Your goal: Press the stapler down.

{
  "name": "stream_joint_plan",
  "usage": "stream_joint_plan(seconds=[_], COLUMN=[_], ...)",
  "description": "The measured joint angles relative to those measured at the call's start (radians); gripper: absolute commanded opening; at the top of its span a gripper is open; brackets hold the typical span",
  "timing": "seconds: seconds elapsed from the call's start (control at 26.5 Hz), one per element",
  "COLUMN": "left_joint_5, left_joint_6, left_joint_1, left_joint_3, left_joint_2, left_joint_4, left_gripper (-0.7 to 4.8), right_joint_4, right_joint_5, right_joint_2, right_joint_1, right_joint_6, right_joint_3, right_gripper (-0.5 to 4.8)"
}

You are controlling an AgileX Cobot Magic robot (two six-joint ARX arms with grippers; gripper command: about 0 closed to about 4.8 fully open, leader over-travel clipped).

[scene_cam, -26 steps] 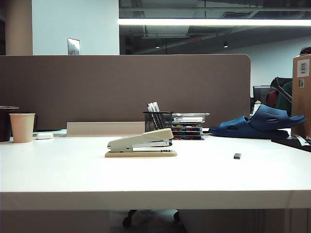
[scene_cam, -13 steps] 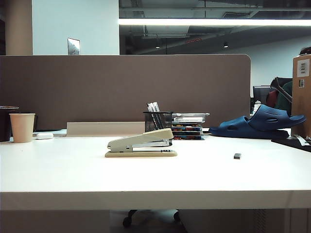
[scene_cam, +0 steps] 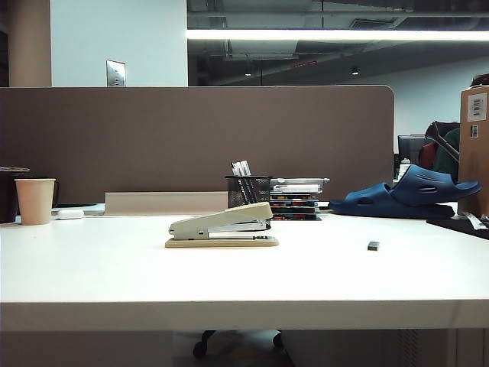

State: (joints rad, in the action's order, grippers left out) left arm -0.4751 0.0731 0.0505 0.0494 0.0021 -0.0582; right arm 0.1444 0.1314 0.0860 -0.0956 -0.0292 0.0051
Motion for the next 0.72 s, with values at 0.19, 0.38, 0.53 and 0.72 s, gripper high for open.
stream_joint_plan(seconds=[0.19, 0.38, 0.53, 0.72], left_joint_5=[-0.081, -0.125, -0.127, -0.127], left_joint_6=[-0.069, -0.09, -0.09, -0.09], left_joint_1=[0.0, 0.0, 0.0, 0.0], left_joint_3=[0.0, 0.0, 0.0, 0.0], left_joint_2=[0.0, 0.0, 0.0, 0.0], left_joint_4=[0.07, 0.195, 0.249, 0.254], left_gripper=[-0.05, -0.05, -0.05, -0.05], right_joint_4=[-0.011, -0.116, -0.225, -0.301], right_joint_5=[0.0, 0.001, 0.031, 0.084], right_joint_2=[0.0, 0.002, 0.003, 0.019], right_joint_1=[0.0, 0.0, 0.0, 0.0], right_joint_6=[0.051, 0.056, 0.057, 0.06], right_joint_3=[0.005, 0.138, 0.233, 0.297], right_gripper=[-0.09, -0.09, -0.09, -0.09])
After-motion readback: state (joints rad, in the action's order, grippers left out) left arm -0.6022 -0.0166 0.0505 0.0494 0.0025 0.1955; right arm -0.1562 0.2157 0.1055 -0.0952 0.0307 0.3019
